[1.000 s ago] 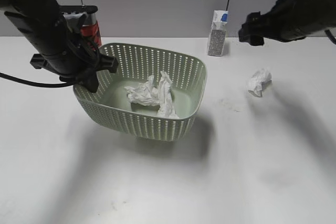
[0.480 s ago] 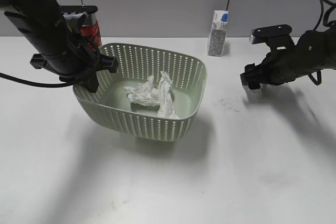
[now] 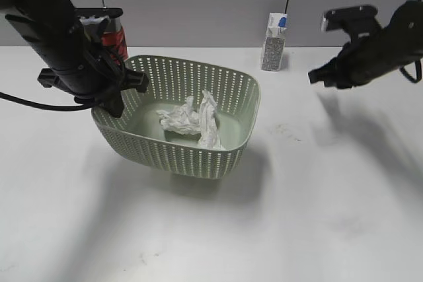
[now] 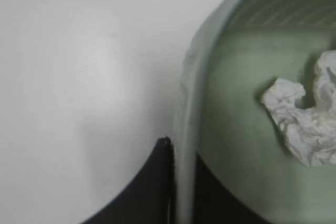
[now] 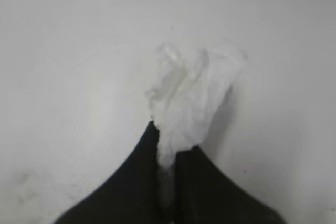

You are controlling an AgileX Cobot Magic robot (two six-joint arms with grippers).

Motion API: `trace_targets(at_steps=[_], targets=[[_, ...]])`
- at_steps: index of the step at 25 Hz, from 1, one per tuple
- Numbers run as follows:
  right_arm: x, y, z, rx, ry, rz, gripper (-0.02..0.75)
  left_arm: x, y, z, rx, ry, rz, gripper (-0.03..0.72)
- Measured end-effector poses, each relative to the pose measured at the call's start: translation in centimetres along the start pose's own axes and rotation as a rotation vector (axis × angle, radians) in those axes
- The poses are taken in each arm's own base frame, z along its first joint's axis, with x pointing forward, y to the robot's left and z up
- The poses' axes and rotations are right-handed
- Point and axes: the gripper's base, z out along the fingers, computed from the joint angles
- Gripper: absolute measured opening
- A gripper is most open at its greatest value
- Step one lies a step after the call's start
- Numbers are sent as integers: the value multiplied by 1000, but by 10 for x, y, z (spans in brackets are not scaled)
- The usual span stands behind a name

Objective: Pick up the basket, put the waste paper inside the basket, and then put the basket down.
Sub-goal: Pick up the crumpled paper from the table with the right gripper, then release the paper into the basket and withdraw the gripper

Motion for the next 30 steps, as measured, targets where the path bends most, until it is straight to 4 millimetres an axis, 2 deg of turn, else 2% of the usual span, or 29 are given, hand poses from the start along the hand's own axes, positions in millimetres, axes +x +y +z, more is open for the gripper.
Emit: trace_targets(at_steps=[3,6,9,11,13,15,17,18,20,21,23,26,28,30], targets=[[-32,15,-50,-22,-125,-32,4,0,0,0,0,0,0,-1],[-52,48,-105,-87,-228,-82,3,0,0,0,0,0,0,-1],[-56,93,-149,-191,-290,-155,3,0,0,0,3,-4,-2,-1],[-50,127,-167,-266,-303,-222,3,-1,-1,0,9,-8,-9,-1],[-42,154,-172,-321,-294,-288,6,-1,-2,0,22,-11,-23,-1],[-34,172,-169,-350,-269,-356,61,-1,-3,0,38,-11,-41,-1],[-27,181,-157,-360,-233,-385,210,-1,-5,0,54,-13,-58,-1],[-24,184,-148,-361,-209,-388,340,-2,-5,0,58,-16,-62,-1],[-17,187,-131,-358,-161,-390,538,-2,-6,0,63,-22,-67,-1],[-15,188,-126,-356,-143,-392,599,-2,-6,0,63,-23,-67,-1],[-12,188,-122,-355,-122,-397,633,-3,-6,0,64,-29,-67,-1],[-17,180,-129,-343,-134,-378,633,-4,-6,0,67,-45,-70,-1],[-24,162,-135,-311,-135,-338,633,-6,-7,0,74,-63,-78,-1],[-31,135,-140,-259,-120,-292,626,-9,-7,5,84,-84,-101,-1]])
